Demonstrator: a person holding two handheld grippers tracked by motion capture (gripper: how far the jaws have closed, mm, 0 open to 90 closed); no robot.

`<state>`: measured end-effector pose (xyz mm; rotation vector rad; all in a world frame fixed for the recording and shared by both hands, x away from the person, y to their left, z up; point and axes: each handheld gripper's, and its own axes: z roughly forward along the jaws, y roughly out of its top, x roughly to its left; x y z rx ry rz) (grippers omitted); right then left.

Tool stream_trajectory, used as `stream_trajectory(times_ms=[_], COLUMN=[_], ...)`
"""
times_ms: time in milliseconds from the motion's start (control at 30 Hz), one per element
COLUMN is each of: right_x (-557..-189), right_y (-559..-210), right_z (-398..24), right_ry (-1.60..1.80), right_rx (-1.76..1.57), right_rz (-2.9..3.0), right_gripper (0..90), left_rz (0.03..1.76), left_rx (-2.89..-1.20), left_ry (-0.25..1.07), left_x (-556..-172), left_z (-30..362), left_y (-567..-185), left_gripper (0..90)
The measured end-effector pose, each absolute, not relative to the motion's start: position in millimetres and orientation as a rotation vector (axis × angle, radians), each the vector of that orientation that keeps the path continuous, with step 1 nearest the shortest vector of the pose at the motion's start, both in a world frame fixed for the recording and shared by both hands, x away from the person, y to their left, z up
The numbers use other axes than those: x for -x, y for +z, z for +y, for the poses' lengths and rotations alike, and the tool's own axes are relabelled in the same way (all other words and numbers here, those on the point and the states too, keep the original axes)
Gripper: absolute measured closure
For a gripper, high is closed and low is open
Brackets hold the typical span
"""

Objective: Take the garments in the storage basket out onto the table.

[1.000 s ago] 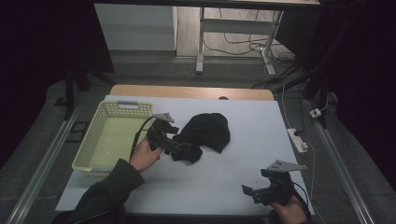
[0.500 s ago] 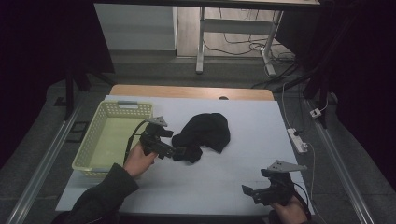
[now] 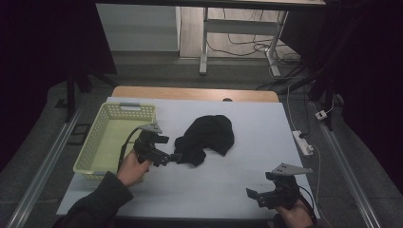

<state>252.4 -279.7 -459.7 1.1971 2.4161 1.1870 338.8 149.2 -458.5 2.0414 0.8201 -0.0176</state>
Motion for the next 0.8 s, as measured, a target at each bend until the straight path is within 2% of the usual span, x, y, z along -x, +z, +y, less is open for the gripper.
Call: stream_trajectory(times_ms=[800], right_x=[-252], right_y=[-460], right_z=[-279], right_ry=[1.179], right_rx=[-1.195], right_rz=[2.419], right_gripper=[0.0], left_rz=[0.901], left_rx=[-1.977], left_ry=[-0.004], left_x=[-302], left_z=[193], left_y=[-465], left_gripper=[0.0])
